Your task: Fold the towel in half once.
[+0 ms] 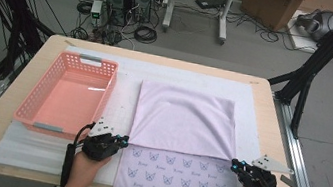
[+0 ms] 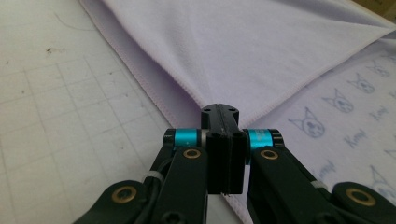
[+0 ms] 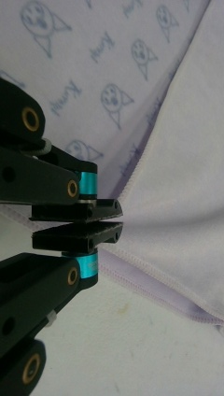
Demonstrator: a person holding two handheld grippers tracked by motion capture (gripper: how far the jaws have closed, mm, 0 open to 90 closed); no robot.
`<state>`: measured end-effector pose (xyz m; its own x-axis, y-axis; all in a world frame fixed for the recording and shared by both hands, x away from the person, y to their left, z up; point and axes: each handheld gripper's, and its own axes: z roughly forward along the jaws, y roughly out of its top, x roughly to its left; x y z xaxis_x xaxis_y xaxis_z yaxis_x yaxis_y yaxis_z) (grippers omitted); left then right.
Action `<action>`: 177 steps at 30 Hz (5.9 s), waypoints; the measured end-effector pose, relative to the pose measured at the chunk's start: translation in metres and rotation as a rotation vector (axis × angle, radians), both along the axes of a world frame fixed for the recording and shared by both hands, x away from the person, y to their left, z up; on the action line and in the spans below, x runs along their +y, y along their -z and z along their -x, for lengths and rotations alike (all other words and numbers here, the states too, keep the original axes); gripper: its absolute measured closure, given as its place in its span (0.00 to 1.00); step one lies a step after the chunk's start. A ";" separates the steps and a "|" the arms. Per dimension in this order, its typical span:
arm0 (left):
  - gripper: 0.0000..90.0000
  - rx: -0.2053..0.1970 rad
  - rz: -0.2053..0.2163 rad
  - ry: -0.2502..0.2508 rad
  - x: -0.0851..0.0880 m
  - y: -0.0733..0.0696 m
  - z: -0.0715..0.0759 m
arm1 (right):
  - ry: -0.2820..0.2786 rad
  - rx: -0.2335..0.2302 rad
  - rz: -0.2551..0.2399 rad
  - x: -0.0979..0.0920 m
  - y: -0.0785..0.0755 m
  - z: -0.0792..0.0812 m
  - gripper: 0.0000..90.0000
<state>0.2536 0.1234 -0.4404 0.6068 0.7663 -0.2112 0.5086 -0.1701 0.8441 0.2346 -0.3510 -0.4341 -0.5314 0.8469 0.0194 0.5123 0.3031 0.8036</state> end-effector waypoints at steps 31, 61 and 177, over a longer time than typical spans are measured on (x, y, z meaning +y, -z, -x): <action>0.76 -0.025 -0.103 -0.073 -0.019 0.008 -0.014 | -0.007 0.007 0.000 0.001 0.001 0.006 0.96; 0.98 0.044 -0.005 -0.003 -0.011 -0.001 -0.003 | -0.032 0.003 -0.016 -0.001 -0.001 0.010 0.96; 0.50 0.015 0.109 -0.005 -0.004 0.009 -0.042 | -0.094 0.028 0.196 0.051 -0.023 -0.158 0.98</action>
